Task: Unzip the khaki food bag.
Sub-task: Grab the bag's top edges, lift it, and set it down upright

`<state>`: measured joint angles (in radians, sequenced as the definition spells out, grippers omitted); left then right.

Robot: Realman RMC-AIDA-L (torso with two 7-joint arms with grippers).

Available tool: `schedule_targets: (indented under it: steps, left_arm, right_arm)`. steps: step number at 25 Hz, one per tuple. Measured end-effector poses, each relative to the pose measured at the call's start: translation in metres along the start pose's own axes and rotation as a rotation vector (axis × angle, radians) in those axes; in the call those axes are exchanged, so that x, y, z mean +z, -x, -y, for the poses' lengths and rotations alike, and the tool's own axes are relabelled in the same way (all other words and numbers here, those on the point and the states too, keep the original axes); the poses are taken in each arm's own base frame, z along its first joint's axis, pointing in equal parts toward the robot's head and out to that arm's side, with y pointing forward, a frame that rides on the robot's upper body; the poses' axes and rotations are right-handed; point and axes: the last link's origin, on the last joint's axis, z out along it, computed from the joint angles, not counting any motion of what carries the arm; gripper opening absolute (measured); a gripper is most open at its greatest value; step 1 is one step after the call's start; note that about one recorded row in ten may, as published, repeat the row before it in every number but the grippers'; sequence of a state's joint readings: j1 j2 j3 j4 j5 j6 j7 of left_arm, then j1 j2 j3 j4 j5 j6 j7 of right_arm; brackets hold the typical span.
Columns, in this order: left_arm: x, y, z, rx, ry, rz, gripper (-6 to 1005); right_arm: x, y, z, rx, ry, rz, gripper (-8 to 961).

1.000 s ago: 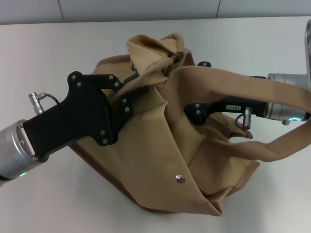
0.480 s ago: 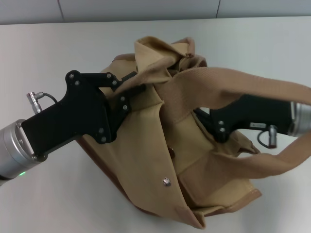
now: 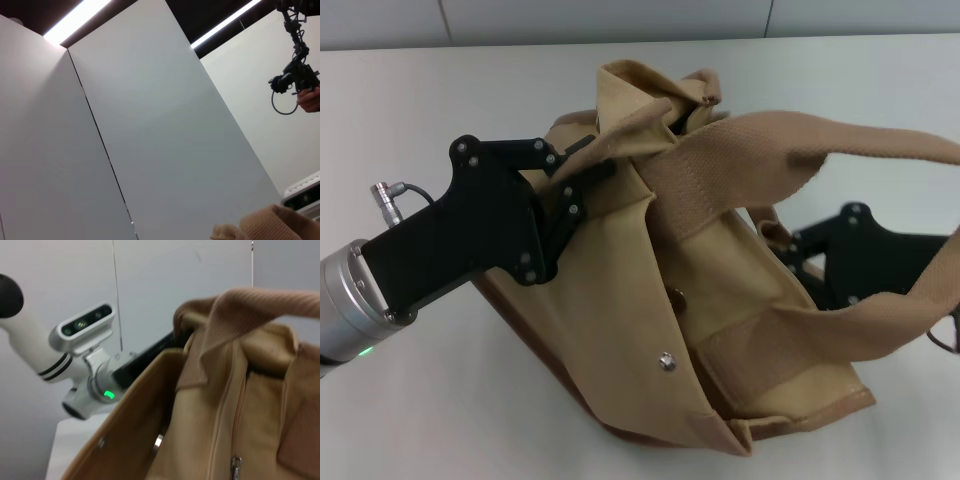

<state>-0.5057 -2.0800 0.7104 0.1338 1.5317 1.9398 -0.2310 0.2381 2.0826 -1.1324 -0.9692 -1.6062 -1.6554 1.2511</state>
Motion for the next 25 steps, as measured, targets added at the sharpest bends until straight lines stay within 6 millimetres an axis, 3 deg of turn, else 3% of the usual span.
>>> schedule_targets:
  steps: [12, 25]
  left_arm:
    - [0.001, 0.001, 0.001, 0.000, -0.003, 0.002, 157]
    - [0.000, 0.001, 0.003, 0.004, -0.021, 0.009, 163]
  right_arm:
    - [-0.035, -0.031, -0.016, 0.118, -0.042, -0.105, -3]
    - [-0.046, -0.051, -0.018, 0.197, -0.067, -0.171, -3]
